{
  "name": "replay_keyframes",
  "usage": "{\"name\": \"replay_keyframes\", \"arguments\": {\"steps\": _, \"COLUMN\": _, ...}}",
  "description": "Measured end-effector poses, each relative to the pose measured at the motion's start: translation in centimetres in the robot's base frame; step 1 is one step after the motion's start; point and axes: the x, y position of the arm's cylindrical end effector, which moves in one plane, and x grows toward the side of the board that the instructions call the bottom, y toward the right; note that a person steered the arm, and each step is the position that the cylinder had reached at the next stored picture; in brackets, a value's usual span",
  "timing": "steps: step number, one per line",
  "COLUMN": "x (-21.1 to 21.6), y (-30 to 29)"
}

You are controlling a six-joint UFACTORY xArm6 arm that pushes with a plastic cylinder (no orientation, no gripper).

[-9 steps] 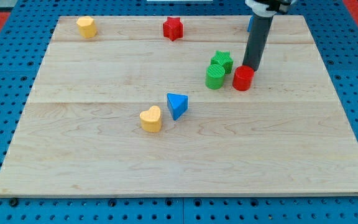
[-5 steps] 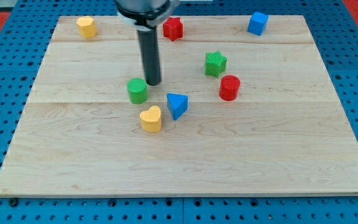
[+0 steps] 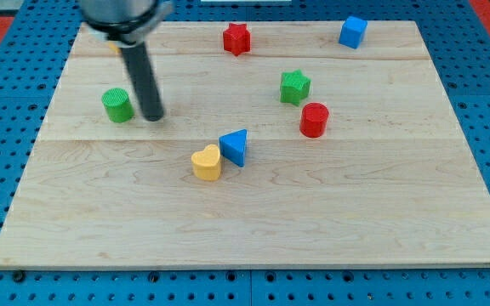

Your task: Move the green circle vertically below the hexagon

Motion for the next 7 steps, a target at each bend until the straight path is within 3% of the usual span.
{"name": "replay_keyframes", "arguments": {"steps": 1, "x": -3.0, "y": -0.3}}
{"name": "replay_keyframes", "arguments": {"steps": 2, "x": -2.6, "y": -6.3}}
{"name": "replay_keyframes", "arguments": {"steps": 3, "x": -1.3, "y": -7.6}}
{"name": "replay_keyframes", "arguments": {"steps": 5, "x": -5.7, "y": 0.5}}
{"name": "replay_keyframes", "arguments": {"steps": 7, "x": -5.7, "y": 20.7}}
